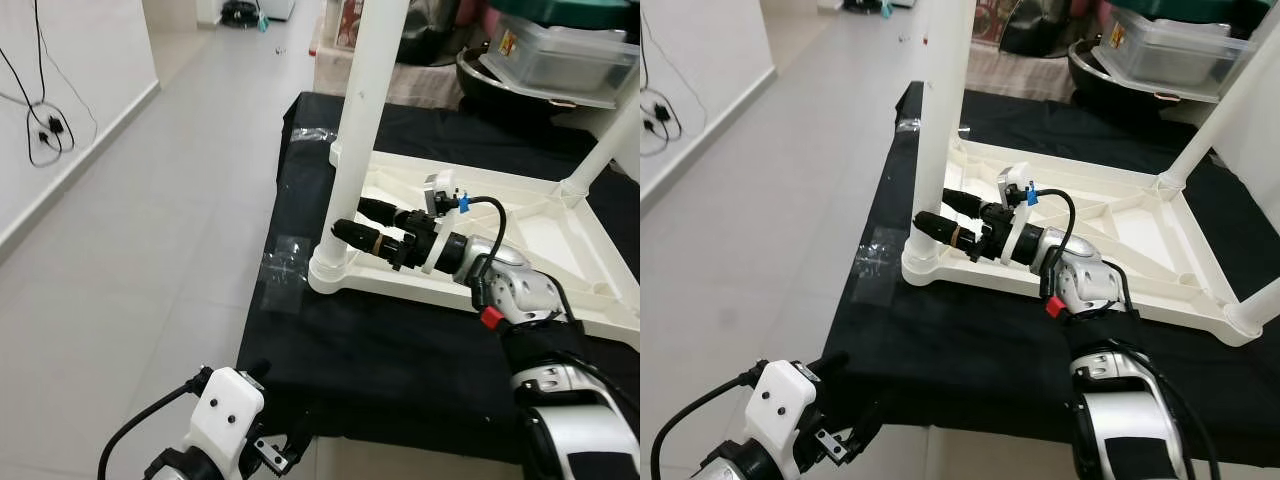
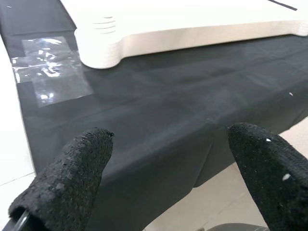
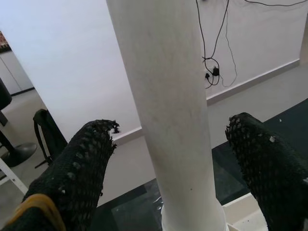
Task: Building children table
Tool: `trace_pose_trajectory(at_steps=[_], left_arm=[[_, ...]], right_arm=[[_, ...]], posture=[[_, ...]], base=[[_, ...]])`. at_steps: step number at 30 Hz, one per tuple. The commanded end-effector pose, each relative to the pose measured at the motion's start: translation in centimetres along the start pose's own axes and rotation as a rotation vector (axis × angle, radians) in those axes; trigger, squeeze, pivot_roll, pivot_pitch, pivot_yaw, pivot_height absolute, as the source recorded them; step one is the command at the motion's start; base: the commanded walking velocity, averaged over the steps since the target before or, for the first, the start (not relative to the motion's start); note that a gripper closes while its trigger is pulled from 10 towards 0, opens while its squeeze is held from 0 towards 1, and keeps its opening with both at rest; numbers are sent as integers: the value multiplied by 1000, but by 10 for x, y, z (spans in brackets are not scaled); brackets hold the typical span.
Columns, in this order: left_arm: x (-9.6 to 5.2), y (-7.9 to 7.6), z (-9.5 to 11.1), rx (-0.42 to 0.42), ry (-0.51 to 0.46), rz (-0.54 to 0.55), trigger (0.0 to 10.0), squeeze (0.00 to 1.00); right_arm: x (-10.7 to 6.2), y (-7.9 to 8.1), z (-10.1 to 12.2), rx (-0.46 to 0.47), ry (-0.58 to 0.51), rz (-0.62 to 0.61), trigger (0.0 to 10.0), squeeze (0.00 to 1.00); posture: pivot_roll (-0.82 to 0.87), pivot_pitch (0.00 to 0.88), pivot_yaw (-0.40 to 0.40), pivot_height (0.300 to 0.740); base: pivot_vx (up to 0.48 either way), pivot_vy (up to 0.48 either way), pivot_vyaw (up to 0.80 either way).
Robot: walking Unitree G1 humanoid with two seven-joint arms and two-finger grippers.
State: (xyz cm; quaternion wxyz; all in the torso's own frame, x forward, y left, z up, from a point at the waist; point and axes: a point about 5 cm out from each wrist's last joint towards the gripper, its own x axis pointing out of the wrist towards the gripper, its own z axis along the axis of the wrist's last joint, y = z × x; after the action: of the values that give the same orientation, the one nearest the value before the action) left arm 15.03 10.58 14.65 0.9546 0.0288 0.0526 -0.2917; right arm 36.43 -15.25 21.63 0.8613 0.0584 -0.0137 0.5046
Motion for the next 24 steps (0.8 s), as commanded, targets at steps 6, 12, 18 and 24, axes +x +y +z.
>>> trace_pose_trajectory(at_steps=[6, 12, 18, 24], left_arm=[[-2, -4, 2, 29, -6, -11, 10000, 0], [-1, -5, 3, 38, -5, -16, 10000, 0], [-1, -6, 3, 41, -4, -15, 10000, 0], [-1, -7, 3, 44, -4, -14, 10000, 0]], right_arm=[[23, 1, 0, -23, -21, -2, 10000, 0], [36, 6, 4, -22, -53, 30, 10000, 0], [44, 6, 5, -31, -51, 46, 10000, 0], [48, 4, 8, -43, -56, 45, 10000, 0]], posture=[[175, 162, -134, 740], [181, 163, -134, 740], [184, 166, -138, 740], [184, 166, -139, 740]], base=[[0, 0, 0], [0, 0, 0], [0, 0, 0], [0, 0, 0]])
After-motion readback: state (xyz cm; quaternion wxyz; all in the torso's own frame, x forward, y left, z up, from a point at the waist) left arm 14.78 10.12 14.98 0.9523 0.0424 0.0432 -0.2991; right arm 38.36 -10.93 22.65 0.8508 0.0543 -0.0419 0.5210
